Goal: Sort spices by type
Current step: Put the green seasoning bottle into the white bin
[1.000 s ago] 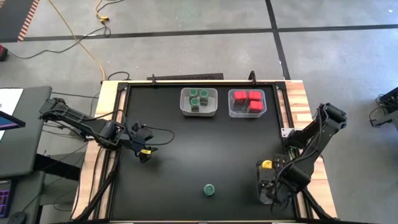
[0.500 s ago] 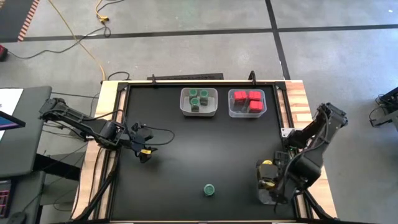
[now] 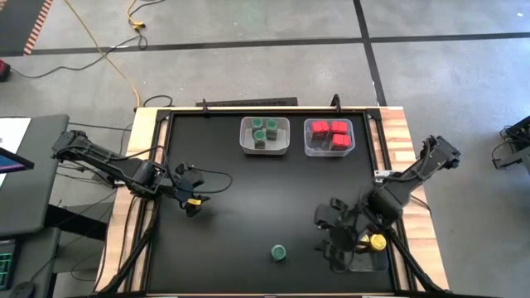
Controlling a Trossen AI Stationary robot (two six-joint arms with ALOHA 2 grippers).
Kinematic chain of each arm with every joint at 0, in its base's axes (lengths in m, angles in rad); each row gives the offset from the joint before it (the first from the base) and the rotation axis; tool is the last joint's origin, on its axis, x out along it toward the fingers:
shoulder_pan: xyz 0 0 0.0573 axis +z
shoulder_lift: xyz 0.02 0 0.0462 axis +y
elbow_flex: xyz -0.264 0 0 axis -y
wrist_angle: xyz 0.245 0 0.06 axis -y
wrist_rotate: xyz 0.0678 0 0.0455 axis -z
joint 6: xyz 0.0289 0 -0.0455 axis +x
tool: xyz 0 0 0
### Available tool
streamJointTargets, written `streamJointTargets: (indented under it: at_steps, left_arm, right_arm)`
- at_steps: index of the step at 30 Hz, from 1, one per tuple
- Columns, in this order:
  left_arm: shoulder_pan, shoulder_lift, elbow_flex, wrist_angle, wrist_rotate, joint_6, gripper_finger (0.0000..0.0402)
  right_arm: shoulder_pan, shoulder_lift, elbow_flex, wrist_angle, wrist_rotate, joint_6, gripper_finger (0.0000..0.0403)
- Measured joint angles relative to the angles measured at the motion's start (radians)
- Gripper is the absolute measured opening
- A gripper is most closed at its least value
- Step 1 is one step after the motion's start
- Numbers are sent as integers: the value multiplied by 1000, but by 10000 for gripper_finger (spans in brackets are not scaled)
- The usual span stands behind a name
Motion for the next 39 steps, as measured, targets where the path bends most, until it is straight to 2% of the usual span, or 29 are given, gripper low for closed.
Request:
streamJointTargets:
  at_steps: [5, 12, 16, 19, 23, 29, 35, 39]
  left_arm:
    - [0, 0, 0, 0, 0, 0, 297]
    - [0, 0, 0, 0, 0, 0, 297]
    - [0, 0, 0, 0, 0, 0, 297]
    - [0, 0, 0, -5, 0, 38, 297]
    - [0, 0, 0, -65, 17, 240, 297]
    - [-11, -21, -1, -83, 12, 305, 297]
    - [-94, -185, -1, -85, -162, 306, 297]
    - [-165, -324, -17, -55, -208, 362, 297]
  right_arm:
    - [-69, 1, 0, 74, 0, -32, 345]
    - [-150, 2, 0, 81, 0, -403, 344]
    - [-189, 2, 0, 80, 0, -524, 344]
    - [-223, 2, 0, 81, -1, -557, 344]
    - [-263, 2, 0, 117, 31, -563, 344]
    - [-312, 42, -1, 197, 64, -580, 344]
    - [-329, 137, -1, 274, 59, -557, 344]
    - [-324, 183, -1, 309, 49, -555, 344]
